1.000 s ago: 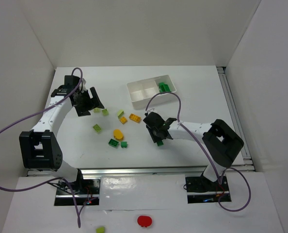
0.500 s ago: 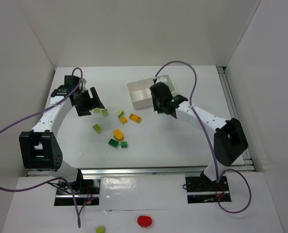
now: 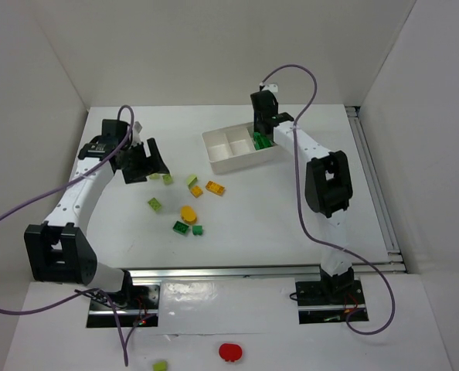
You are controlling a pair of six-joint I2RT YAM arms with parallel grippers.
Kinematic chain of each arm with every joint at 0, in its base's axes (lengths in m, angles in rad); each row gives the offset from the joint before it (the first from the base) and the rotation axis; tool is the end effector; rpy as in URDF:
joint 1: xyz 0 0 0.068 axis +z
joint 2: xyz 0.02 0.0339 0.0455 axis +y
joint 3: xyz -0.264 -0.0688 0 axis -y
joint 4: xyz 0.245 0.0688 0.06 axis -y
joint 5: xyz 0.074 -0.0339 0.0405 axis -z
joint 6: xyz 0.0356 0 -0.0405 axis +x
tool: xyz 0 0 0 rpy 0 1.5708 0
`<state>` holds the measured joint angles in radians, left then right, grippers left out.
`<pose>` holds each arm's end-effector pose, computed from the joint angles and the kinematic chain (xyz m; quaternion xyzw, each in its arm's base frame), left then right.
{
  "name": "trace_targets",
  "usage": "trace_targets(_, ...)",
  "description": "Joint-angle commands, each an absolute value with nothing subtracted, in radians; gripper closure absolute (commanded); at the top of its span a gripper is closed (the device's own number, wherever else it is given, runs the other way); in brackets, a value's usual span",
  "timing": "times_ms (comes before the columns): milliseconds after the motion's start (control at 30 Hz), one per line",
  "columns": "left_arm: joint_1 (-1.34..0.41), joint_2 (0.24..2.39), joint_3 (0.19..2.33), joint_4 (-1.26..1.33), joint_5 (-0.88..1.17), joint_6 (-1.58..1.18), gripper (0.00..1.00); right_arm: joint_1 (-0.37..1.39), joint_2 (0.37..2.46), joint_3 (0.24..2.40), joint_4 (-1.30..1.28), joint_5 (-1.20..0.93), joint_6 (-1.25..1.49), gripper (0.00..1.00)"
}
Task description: Sort the legos into containers by color
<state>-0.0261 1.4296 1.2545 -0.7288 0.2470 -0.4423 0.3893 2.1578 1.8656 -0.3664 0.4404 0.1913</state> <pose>0.3013 -0.0166 0.3060 -0.1543 0.9258 -0.1886 0.2889 0.4703 0.1765 0.2552 0.0091 0.8813 -0.0649 0.4680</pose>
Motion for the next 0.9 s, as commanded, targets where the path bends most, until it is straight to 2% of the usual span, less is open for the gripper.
trace_targets(0,-0.028,1.404,1.264,-0.747,0.247,-0.423,0.11,0.387,2.178,2.012,-0.371,0.43,0.172,0.55)
trace_targets(67,-0.028,1.413,1.287,-0.758,0.212,-0.411,0.11,0.387,2.154,1.993,-0.371,0.43,0.172,0.35)
trace_targets(167,-0.028,1.433,1.339,-0.799,0.14,-0.39,0.11,0.413,2.025,1.887,-0.328,0.43,0.172,0.35)
trace_targets(333,-0.028,1.457,1.387,-0.822,0.095,-0.409,0.09,0.518,1.815,1.582,-0.272,0.41,0.172,0.46)
trace_targets(500,-0.028,1.466,1.396,-0.822,0.104,-0.442,0.09,0.721,1.665,1.352,-0.281,0.223,0.152,0.46)
trace_targets(667,-0.028,1.442,1.396,-0.822,0.06,-0.483,0.09,0.98,1.655,1.195,-0.272,0.045,0.186,0.3)
trace_targets(700,-0.028,1.431,1.396,-0.822,0.049,-0.483,0.09,1.011,1.666,1.184,-0.272,0.031,0.176,0.22)
trace_targets(733,-0.028,1.431,1.396,-0.822,0.049,-0.483,0.09,1.038,1.677,1.174,-0.258,0.022,0.167,0.18)
trace_targets(867,-0.028,1.422,1.405,-0.822,0.049,-0.492,0.09,1.112,1.746,1.183,-0.227,0.012,0.121,0.15)
